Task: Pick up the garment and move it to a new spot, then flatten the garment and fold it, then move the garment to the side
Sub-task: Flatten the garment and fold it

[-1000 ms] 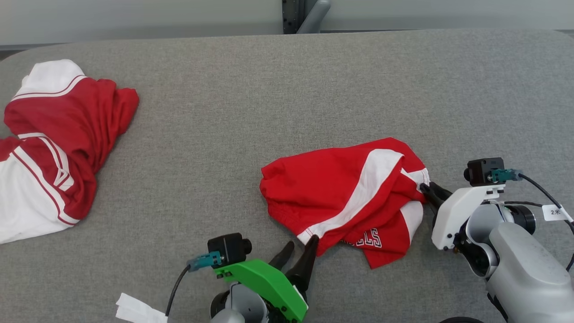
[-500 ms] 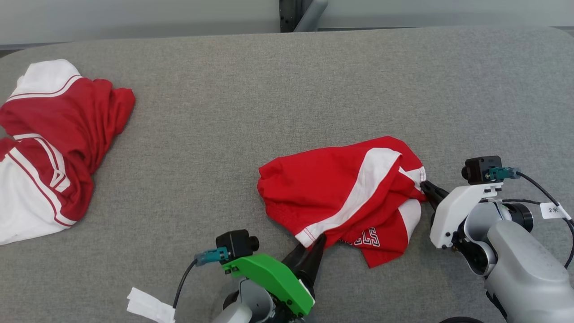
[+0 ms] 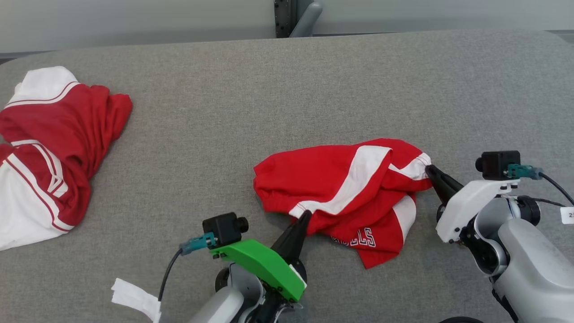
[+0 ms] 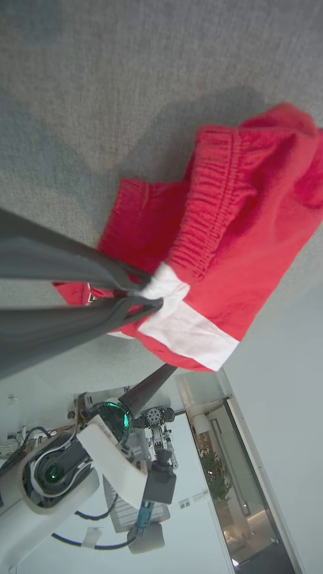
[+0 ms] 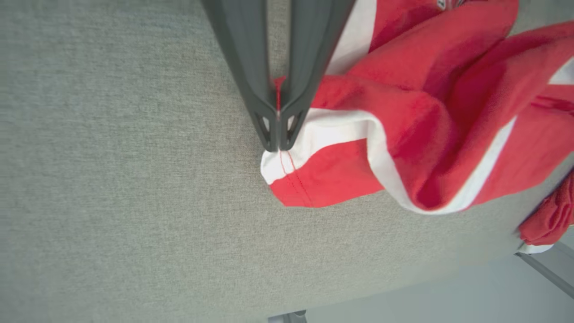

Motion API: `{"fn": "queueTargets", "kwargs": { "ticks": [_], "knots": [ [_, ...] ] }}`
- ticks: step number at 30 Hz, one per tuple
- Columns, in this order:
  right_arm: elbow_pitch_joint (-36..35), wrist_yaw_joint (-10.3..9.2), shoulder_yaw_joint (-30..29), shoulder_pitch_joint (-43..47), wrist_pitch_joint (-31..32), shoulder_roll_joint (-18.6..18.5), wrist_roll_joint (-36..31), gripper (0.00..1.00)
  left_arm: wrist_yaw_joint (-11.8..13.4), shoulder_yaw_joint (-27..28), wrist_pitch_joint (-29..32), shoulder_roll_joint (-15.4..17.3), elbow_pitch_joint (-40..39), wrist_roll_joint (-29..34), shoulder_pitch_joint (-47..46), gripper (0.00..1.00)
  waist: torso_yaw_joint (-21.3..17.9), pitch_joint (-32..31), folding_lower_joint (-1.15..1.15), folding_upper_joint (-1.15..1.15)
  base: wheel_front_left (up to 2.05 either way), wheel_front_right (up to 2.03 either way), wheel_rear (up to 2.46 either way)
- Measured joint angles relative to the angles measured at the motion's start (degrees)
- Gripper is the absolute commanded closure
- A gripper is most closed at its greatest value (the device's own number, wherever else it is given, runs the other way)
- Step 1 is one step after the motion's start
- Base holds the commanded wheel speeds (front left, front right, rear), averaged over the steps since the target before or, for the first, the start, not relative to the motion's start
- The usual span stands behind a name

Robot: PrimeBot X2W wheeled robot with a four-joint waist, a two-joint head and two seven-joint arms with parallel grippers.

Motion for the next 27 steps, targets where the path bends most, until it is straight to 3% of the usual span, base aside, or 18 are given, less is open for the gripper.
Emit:
{"fn": "queueTargets", "kwargs": {
  "ticks": [5, 8, 19, 23, 27],
  "knots": [
    [-9.39, -0.01, -3.13, 5.17, -0.04, -1.26, 1.62, 1.0, 0.01, 1.4, -0.42, 3.96, -9.23, -0.18, 2.19, 1.0, -1.0, -0.51, 0.0, 0.0, 0.0, 0.0, 0.0],
    [-19.12, -0.01, -10.06, 10.48, -1.04, -1.41, 3.67, 1.0, 1.56, 2.92, -0.33, 7.84, -18.79, -0.16, 4.2, 1.0, -1.85, -0.88, 0.0, 0.0, 0.0, 0.0, 0.0],
    [-48.83, -0.02, -24.55, 19.83, 6.17, 3.46, 7.62, 1.0, 4.44, 5.0, 3.87, 16.0, -42.57, -0.09, 5.87, 1.0, -5.01, -0.63, 0.0, 0.0, 0.0, 0.0, 0.0],
    [-55.55, -0.02, -28.59, 18.91, 10.36, 5.32, 9.65, 1.0, 5.53, 6.68, 7.93, 18.97, -47.41, 0.27, 1.36, 1.0, -5.53, 0.52, 0.0, 0.0, 0.0, 0.0, 0.0],
    [-56.81, -0.02, -31.54, 13.84, 15.83, 5.05, 10.05, 1.0, 6.08, 10.21, 13.37, 21.37, -47.67, -1.36, -6.55, 1.0, -5.64, 2.38, 0.0, 0.0, 0.0, 0.0, 0.0]
  ]
}}
